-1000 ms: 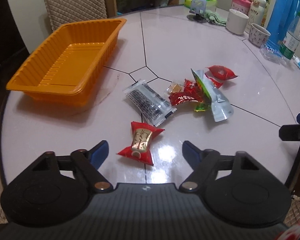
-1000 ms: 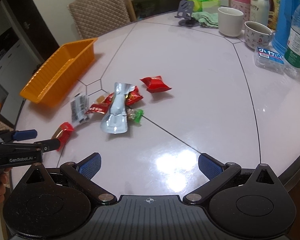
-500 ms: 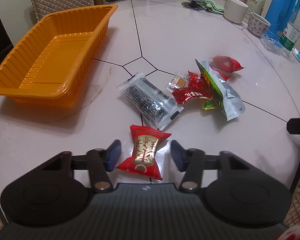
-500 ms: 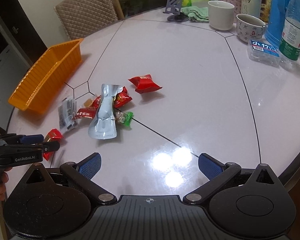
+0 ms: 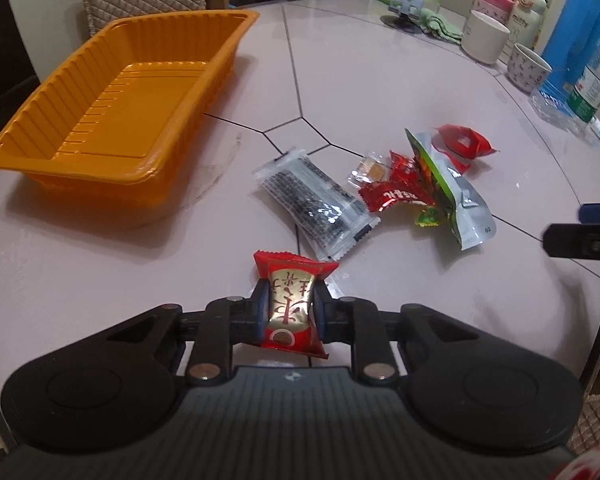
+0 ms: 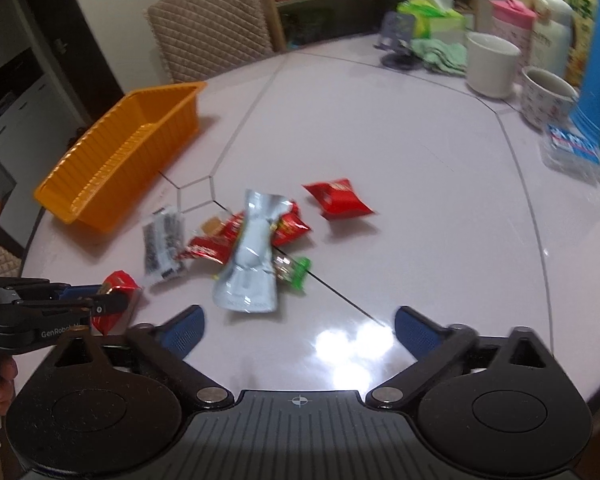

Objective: Organize snacks
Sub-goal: 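Grasp the silver foil packet with the right tool while the left holds the red candy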

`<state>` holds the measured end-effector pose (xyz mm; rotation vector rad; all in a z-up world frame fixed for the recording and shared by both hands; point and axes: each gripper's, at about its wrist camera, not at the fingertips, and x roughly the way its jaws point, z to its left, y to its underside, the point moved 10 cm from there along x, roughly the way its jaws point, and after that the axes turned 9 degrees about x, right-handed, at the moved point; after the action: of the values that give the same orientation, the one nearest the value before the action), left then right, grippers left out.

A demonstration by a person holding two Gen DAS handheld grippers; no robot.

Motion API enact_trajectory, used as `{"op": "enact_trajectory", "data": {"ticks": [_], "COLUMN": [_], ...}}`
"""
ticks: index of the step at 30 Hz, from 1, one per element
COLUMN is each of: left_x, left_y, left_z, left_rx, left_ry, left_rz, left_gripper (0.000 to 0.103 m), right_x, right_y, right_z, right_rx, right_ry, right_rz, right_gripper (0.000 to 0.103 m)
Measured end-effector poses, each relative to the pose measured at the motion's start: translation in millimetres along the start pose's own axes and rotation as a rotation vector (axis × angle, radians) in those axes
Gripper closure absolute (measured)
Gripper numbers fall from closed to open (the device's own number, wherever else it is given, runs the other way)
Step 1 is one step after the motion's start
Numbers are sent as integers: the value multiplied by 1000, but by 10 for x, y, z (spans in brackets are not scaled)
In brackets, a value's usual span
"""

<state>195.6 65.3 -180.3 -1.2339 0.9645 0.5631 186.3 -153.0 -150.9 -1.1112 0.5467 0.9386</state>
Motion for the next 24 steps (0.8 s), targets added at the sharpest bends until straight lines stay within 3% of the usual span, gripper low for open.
{"op": "enact_trajectory", "data": {"ticks": [5,13,24], "left_x": [-116,-180,-157], "left_y": [-12,-7,27], "left_z": [123,289,388], "left_rx": [-40,-72,-91], "left_ry": [-26,-66,-79], "left_rz": [-18,-23,-12], "left_gripper": [83,83,83], "right_x": [136,477,804], "right_y": [-103,-326,-344], "right_z": [186,284,263], "right_rx": [-37,-13,31], "right_ry": [-42,-84,-74], "right_rz": [-13,-9,47], "right_gripper": [24,55,68]}}
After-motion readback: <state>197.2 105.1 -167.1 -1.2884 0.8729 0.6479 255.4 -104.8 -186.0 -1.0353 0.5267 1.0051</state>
